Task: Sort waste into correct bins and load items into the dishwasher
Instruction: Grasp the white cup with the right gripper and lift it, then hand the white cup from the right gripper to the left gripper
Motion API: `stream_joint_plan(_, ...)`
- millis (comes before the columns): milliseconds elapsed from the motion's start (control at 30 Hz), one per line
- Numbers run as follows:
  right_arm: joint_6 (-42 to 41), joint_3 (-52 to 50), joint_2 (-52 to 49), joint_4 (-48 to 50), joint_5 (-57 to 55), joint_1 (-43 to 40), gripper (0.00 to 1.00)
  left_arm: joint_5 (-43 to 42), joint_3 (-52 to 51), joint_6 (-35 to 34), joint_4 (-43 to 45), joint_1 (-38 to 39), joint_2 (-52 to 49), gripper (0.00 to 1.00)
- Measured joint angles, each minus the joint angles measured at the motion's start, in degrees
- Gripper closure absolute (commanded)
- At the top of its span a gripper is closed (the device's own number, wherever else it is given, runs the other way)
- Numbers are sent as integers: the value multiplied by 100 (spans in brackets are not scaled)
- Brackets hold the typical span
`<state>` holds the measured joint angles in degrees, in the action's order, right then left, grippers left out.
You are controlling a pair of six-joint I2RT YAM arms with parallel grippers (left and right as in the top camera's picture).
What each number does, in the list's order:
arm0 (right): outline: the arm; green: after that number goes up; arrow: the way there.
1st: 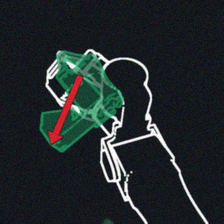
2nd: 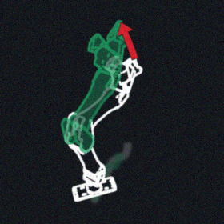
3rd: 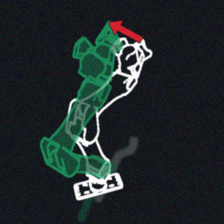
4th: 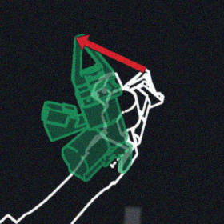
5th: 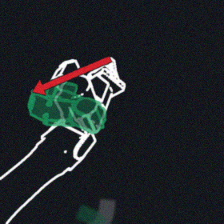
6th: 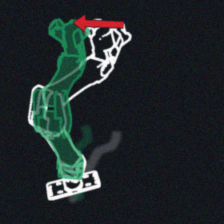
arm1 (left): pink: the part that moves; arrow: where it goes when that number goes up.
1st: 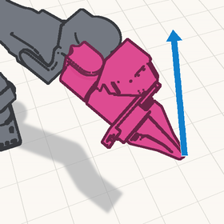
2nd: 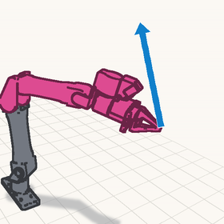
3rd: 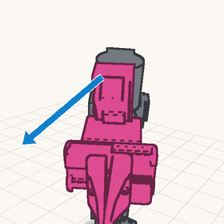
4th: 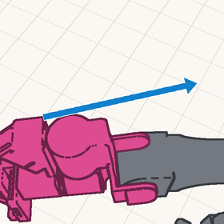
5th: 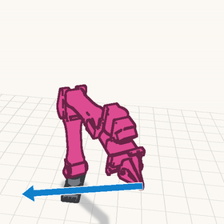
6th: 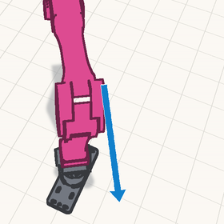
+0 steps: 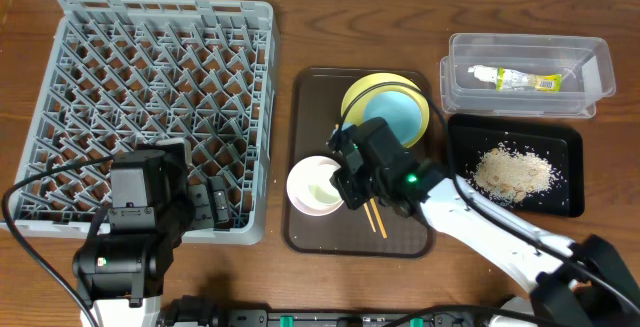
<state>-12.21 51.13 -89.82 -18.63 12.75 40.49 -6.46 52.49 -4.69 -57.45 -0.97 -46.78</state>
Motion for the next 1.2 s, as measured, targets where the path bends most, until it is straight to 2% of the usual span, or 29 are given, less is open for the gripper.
stream_joint_plan(133,-142,0,-146,4,-85,2,97,0,0,0,0,0,0,9)
stream_joint_plan(167,-173,0,-162,4,-120,2,99,0,0,0,0,0,0,9)
stream_joint_plan(467,-323,50,129,-146,-555,-83,99,-59,0,0,24,0,0,10)
stream_joint_plan(667,-529,278,868,-66,-354,-925,99,-623,0,-52,369,0,0,9)
stream_joint_plan(967,-872,334,1054,352,1943,-2573,99,-2365,7,-723,1405,85,-599,9)
stream_joint_plan(1200,-1169,334,1056,748,3521,-2743,99,-3880,11,-1228,2732,505,-1357,9)
